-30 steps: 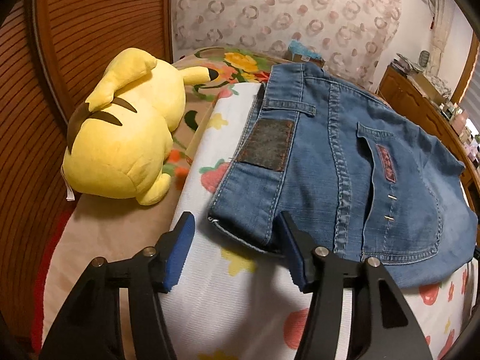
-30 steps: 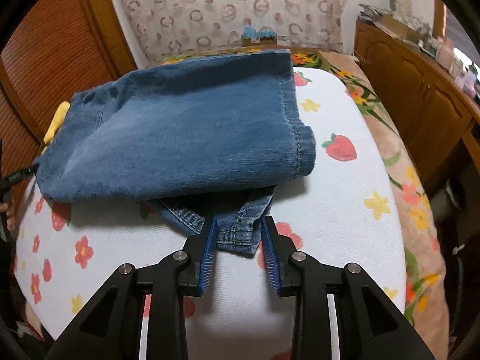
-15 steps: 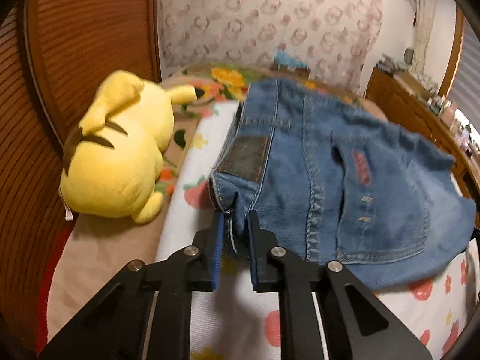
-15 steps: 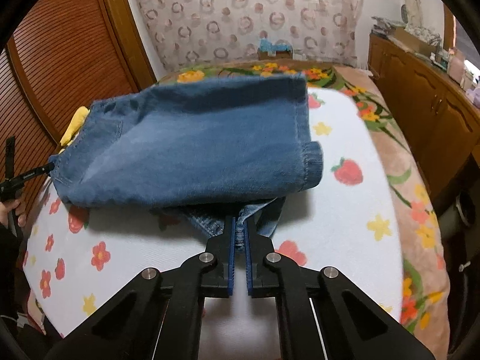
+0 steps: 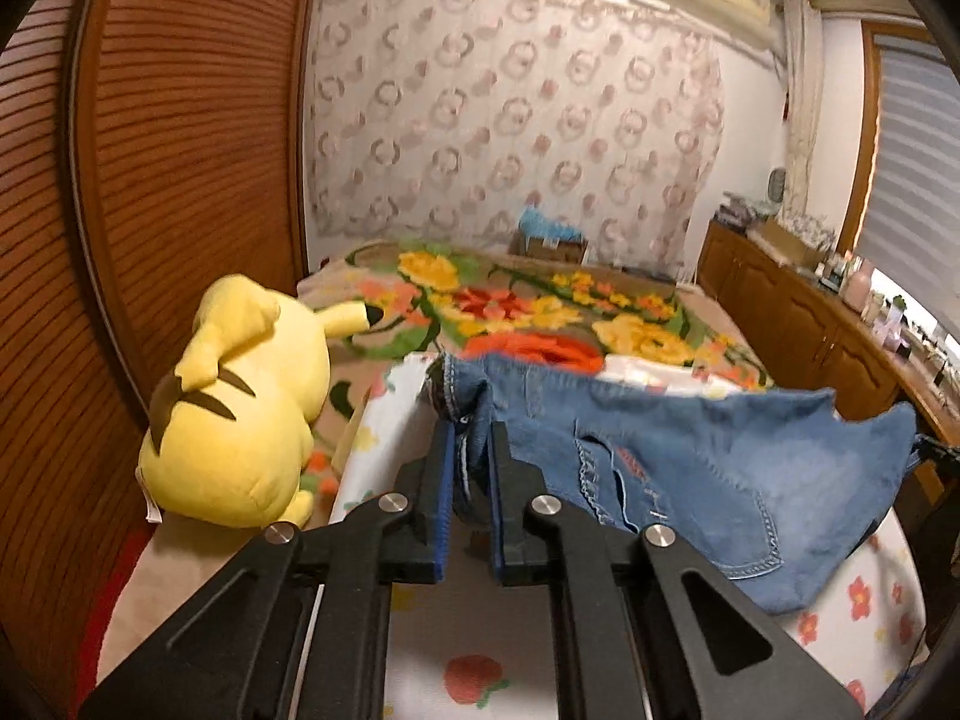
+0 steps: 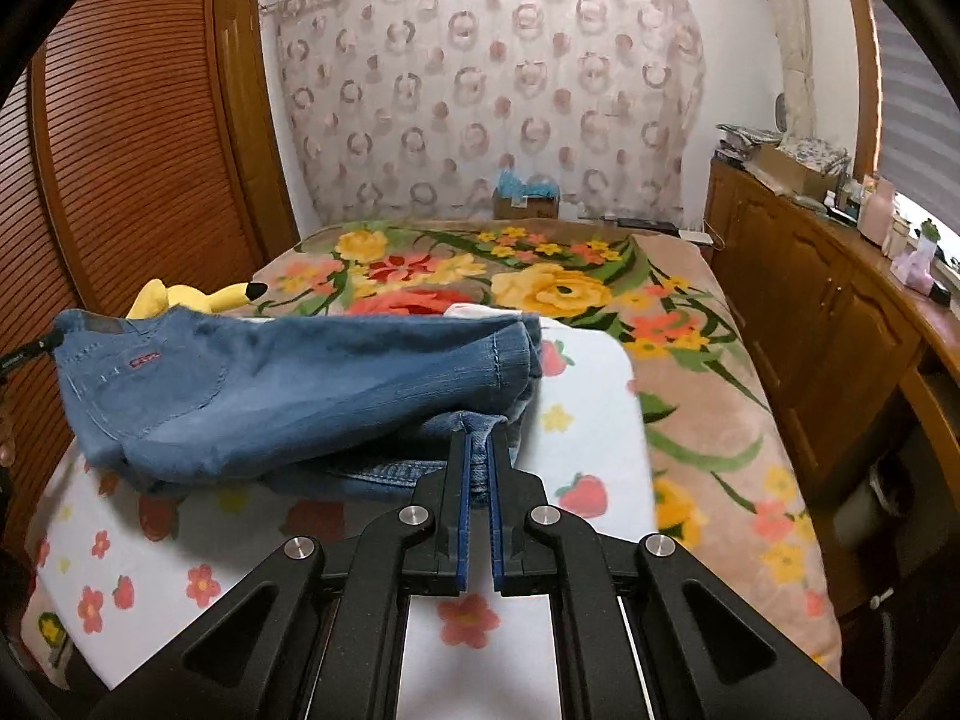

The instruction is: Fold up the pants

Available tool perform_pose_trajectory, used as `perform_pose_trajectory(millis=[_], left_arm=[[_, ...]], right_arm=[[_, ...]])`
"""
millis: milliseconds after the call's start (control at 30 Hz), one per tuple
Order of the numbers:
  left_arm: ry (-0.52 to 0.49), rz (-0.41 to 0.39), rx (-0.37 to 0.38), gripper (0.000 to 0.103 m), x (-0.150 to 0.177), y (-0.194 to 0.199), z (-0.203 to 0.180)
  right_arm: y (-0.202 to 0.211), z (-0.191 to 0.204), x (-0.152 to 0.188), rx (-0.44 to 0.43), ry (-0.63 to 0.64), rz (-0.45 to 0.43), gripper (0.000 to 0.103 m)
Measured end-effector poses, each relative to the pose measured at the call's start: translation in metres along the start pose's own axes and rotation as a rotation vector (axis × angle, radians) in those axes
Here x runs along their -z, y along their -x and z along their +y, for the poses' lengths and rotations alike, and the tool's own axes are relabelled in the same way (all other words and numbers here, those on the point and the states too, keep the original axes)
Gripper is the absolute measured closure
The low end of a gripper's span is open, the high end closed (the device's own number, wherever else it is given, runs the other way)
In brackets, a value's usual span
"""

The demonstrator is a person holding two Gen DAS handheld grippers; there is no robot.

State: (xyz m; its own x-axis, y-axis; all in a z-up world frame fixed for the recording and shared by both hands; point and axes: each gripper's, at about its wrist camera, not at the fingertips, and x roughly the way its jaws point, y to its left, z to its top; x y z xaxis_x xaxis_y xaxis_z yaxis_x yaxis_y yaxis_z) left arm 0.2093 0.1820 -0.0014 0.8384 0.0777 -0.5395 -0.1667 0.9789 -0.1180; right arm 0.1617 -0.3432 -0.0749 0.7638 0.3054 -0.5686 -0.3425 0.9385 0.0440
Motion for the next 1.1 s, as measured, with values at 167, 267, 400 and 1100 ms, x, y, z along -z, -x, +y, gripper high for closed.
perform_pose_trajectory(millis=[167,267,400,1100], left_arm=[[-0.009,-0.058,0.009,0.093,-0.002,0.034,-0.006],[-0.012,-0.073,0.025,0.093,0.008,0.054,-0.008],[-0.027,-0.086,0.05,0.094,0.032,0.079,-0.015],[-0.078,0.053,0.04,0.093,0.148,0.095,-0.015]], right_arm=[[0.025,0.003,0.007,0.03,-0.003,-0.053,0.099],[0.043,0.004,0.019,0.041,-0.012,-0.082,0.099],[0.064,0.008,0.046,0.058,-0.01,-0.088,0.099],[0.092,0.015,0.121,0.057,-0.09,0.031,0.098]])
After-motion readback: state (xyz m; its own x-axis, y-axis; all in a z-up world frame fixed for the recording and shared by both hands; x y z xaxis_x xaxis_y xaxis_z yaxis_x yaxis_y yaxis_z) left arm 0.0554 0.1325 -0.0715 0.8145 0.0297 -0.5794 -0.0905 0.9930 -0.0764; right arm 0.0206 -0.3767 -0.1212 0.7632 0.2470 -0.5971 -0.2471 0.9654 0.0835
